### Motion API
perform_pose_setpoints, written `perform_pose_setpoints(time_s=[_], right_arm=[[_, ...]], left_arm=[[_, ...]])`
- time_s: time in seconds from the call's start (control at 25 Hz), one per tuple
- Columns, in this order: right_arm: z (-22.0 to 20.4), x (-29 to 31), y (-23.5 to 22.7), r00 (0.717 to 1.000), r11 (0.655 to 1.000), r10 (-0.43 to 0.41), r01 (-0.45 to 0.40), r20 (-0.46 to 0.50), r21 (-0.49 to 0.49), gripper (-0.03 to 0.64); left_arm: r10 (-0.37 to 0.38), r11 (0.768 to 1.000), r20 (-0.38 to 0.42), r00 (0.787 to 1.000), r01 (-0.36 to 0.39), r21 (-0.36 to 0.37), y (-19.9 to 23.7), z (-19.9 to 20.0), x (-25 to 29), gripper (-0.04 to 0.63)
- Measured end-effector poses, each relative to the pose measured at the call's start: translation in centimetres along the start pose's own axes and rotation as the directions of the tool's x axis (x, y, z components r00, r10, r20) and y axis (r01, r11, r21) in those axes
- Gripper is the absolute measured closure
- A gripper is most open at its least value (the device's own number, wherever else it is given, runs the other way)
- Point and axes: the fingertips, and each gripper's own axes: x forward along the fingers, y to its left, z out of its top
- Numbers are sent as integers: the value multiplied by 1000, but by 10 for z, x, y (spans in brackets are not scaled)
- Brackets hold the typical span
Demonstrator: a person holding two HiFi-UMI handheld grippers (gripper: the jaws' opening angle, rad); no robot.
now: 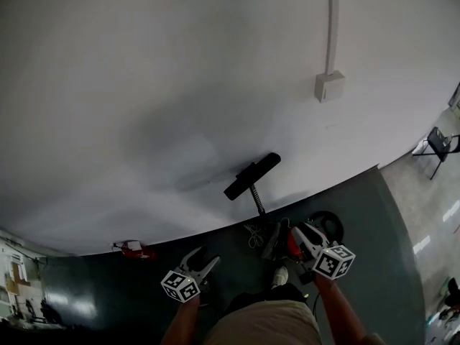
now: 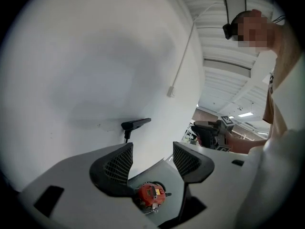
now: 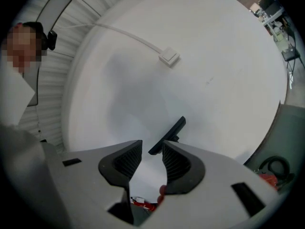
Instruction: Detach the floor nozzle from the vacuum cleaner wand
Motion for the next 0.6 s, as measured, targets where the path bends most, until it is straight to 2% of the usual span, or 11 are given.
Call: perform_pose_setpoints(time_s=[0.16, 0.36, 0.48, 0.6], right_arm=[[3, 13, -17, 999, 998, 41, -41, 16, 38, 493], [-6, 12, -16, 999, 999, 46, -46, 3, 10, 446], [-4, 17, -15, 999, 1000, 31, -31, 10, 6, 403], [-1, 24, -7, 1000, 1000, 12, -12, 25, 4, 390]], left_arm=[[12, 999, -3, 1000, -12, 39, 16, 12, 31, 322], [17, 998, -3, 1000, -17, 60, 33, 13, 56, 325], [-8, 998, -31, 999, 10, 59, 49, 5, 81, 325], [-51, 997, -61, 997, 54, 55, 67, -3, 108, 325]])
